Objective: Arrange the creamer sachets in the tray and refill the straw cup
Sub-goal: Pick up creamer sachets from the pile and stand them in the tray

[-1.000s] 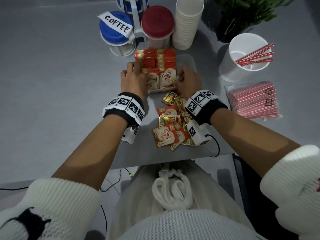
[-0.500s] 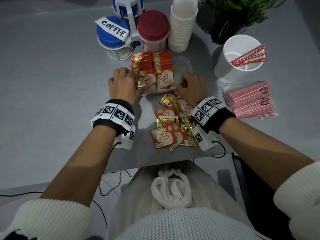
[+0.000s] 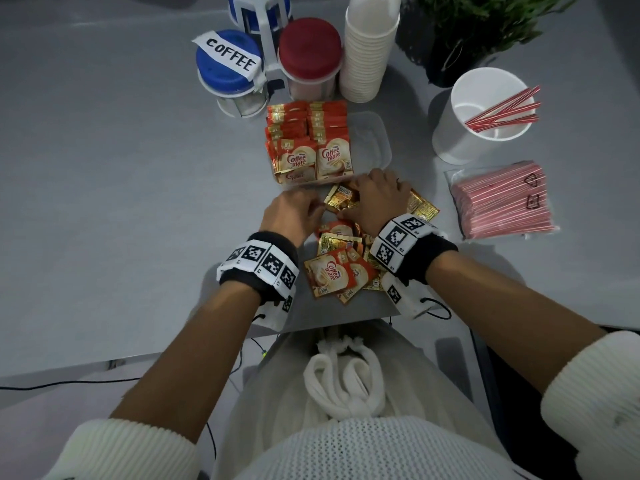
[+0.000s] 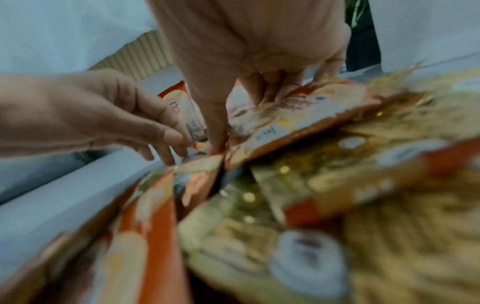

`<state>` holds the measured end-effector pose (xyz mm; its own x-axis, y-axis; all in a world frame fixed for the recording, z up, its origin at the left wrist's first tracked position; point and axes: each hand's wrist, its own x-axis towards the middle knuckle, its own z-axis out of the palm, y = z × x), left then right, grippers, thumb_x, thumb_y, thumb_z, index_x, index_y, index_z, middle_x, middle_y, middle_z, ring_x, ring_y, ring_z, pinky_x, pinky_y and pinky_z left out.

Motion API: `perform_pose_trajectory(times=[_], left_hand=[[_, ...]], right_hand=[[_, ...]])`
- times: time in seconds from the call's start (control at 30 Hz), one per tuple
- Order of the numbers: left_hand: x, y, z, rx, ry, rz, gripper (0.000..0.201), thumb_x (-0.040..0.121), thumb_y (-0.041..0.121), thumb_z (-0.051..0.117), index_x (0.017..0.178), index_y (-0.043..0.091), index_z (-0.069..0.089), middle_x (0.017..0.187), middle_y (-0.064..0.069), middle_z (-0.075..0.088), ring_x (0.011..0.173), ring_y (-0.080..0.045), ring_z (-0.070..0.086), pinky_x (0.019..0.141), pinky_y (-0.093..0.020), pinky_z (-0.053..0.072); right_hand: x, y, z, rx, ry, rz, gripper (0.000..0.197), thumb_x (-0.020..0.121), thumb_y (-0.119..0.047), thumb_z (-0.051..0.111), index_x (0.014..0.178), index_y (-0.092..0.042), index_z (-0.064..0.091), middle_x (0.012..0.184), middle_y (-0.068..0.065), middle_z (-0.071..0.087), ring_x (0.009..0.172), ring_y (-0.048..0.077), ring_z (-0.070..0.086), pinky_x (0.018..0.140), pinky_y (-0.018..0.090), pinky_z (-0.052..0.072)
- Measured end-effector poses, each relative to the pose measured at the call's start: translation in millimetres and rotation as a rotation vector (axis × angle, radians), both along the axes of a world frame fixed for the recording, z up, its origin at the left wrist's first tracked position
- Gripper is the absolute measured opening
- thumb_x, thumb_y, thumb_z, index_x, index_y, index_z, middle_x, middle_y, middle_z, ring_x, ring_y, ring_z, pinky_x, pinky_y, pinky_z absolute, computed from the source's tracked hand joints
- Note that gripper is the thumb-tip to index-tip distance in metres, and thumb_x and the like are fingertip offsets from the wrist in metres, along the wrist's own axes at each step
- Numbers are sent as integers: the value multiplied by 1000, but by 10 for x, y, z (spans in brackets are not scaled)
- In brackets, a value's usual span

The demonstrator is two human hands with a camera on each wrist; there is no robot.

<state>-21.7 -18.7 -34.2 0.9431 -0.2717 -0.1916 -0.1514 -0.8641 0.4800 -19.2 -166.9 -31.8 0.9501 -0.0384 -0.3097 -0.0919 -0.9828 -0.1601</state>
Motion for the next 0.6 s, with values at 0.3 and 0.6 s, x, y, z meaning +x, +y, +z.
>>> perform_pose_trajectory(times=[0.3, 0.6], left_hand=[[73, -53, 15, -98, 141, 62, 33, 88, 17, 56, 120, 8, 57, 117, -15, 63, 109, -31, 57, 92, -37, 47], [120, -94, 129, -193, 179, 120, 27, 92, 21, 54, 113, 6, 62, 110, -10, 63, 106, -23, 57, 71, -11, 30]], right_hand=[[123, -42, 86, 247, 106, -167, 13, 83, -21, 62, 96, -19, 63, 119, 5, 56, 122, 30, 36, 105, 49, 20], [76, -171, 158, 595, -176, -145, 8, 81, -17, 65, 78, -24, 61, 60, -14, 48, 78, 12, 51, 94, 44, 34]])
